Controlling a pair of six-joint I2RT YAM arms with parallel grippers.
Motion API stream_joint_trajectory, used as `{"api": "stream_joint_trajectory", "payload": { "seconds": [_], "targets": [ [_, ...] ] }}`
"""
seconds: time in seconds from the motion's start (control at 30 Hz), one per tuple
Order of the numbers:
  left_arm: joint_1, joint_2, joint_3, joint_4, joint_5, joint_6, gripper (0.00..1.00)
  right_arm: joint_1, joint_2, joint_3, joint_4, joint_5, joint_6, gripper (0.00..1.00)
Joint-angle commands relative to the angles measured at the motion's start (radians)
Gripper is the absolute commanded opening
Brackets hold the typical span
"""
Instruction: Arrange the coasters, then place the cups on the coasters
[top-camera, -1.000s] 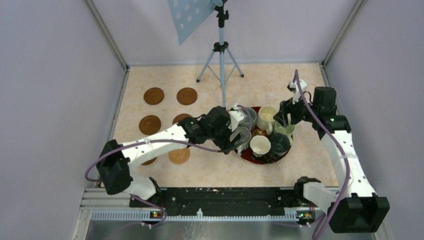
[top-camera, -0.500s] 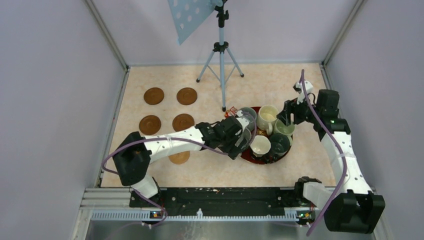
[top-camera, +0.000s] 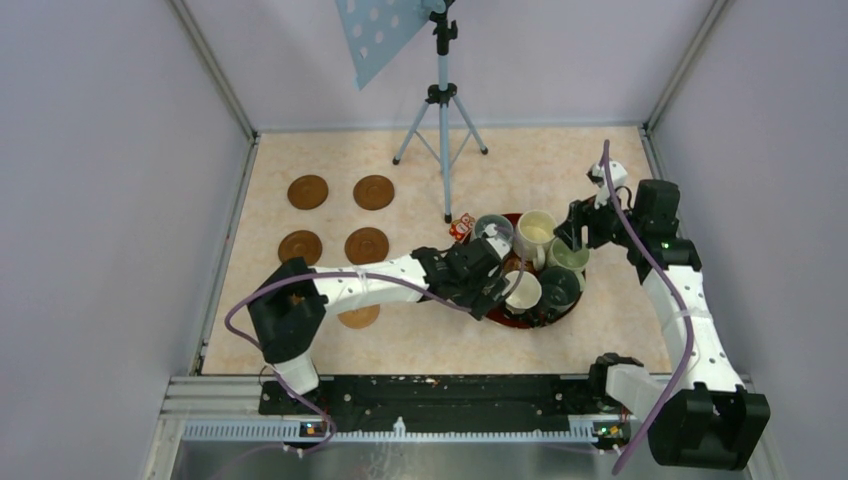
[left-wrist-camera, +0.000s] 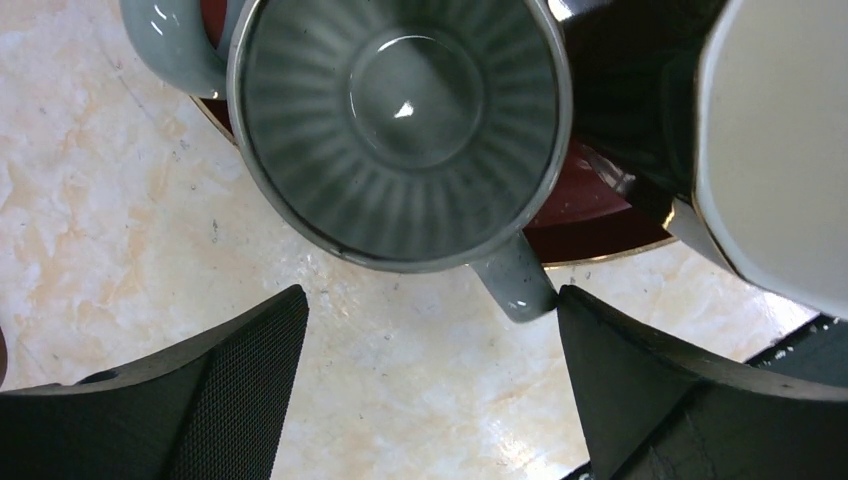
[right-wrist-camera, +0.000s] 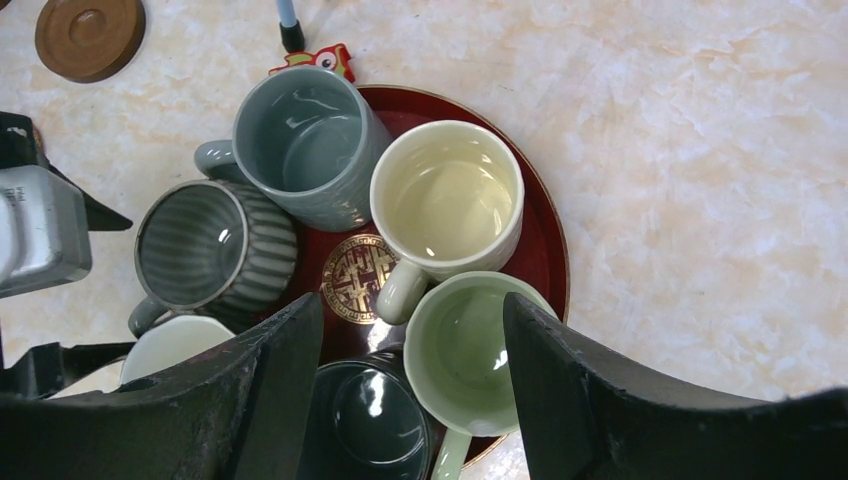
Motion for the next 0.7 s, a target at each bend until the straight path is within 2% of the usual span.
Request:
{"api": "stream_joint_trajectory", "payload": {
  "seconds": [0.0,0.23,0.47,0.67],
  "targets": [
    [0.008,0.035,0.033,0.01,-0.123,-0.023,0.99,-0.009,-0.032,-0.011,0.032,-0.022,-0.009,0.66],
    [0.041,-0.083,-0.075,0.049,-0.063,0.044,0.94,-0.008,-0.042,-0.017,0.03,-0.036,-0.017,0.66],
    [0.104,-0.13,-0.117,0.071,0.062,0.122,0.77,-0.008,-0.034,-0.017,0.028,-0.045,-0.019,0.66],
    [0.115,-0.123,-0.108,0.085,0.17,0.185,0.65,-0.008,-0.033,-0.018,0.027,-0.047,-0.024,0.66]
  ]
}}
